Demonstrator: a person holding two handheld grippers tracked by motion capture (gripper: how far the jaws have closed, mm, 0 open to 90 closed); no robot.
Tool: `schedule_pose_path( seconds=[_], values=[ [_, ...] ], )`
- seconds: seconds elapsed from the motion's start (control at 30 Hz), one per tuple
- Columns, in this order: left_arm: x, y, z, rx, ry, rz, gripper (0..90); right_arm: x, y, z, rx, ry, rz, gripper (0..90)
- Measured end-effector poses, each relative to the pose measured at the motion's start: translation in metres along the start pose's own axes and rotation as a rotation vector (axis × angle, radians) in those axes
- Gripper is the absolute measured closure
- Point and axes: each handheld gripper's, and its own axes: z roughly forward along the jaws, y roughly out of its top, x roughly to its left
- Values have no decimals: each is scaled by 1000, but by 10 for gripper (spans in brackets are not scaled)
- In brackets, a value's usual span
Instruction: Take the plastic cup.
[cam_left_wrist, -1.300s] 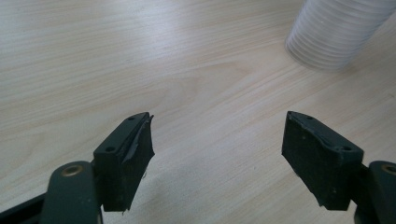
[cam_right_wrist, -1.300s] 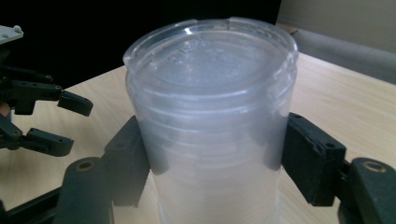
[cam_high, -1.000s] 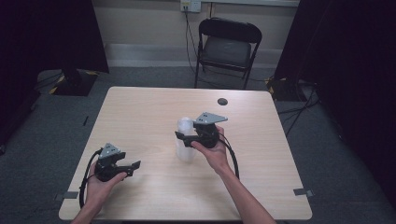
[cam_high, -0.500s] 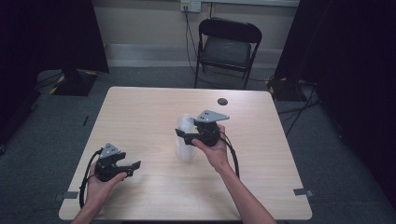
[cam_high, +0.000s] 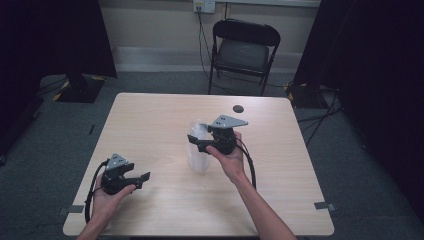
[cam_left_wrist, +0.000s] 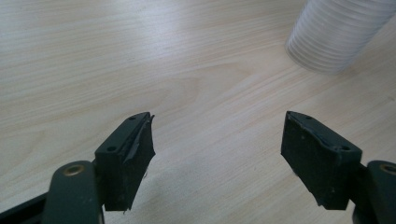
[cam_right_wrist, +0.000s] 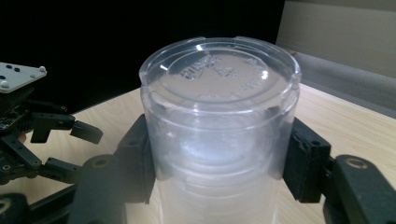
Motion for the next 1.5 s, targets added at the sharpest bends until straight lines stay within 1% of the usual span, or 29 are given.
schedule_pose_path(
  seconds=[0.4,0.57,0.63,0.77,0.83,0.9,0.97,1.0,1.07,1.17,1.2,1.33,1.4,1.47,1.5],
  values=[
    [0,0,0,3,-3,6,252,1,12,-4,-34,-1,-8,388],
    [-1,0,0,-4,-8,4,252,0,14,-7,-45,-1,-8,395],
    [-2,0,0,-7,-10,2,252,0,16,-8,-50,-3,-4,396],
    [-4,0,0,-10,-15,12,252,-1,20,-11,-62,-5,3,398],
    [-5,0,0,-7,-15,19,252,-1,22,-11,-66,-1,5,399],
    [-6,1,0,-16,-22,19,253,-1,24,-12,-73,2,11,401],
    [-6,1,0,-21,-19,27,255,-1,26,-13,-81,7,11,402],
    [-6,1,-1,-16,-25,30,256,-1,27,-14,-86,11,17,403],
    [-7,1,-1,-15,-28,30,256,-3,31,-17,-99,17,30,406],
    [-7,1,-1,-18,-30,30,256,-4,32,-17,-99,25,33,410],
    [-8,1,-1,-19,-28,35,256,-3,32,-17,-98,26,32,411],
    [-10,1,-1,-43,-31,31,256,-2,35,-18,-110,27,32,413],
    [-10,1,-1,-49,-31,30,256,-1,36,-18,-116,27,33,415],
    [-11,1,-2,-48,-29,38,256,-1,38,-20,-123,26,31,416],
    [-11,1,-2,-51,-29,34,256,-1,39,-21,-129,25,34,416]
  ],
)
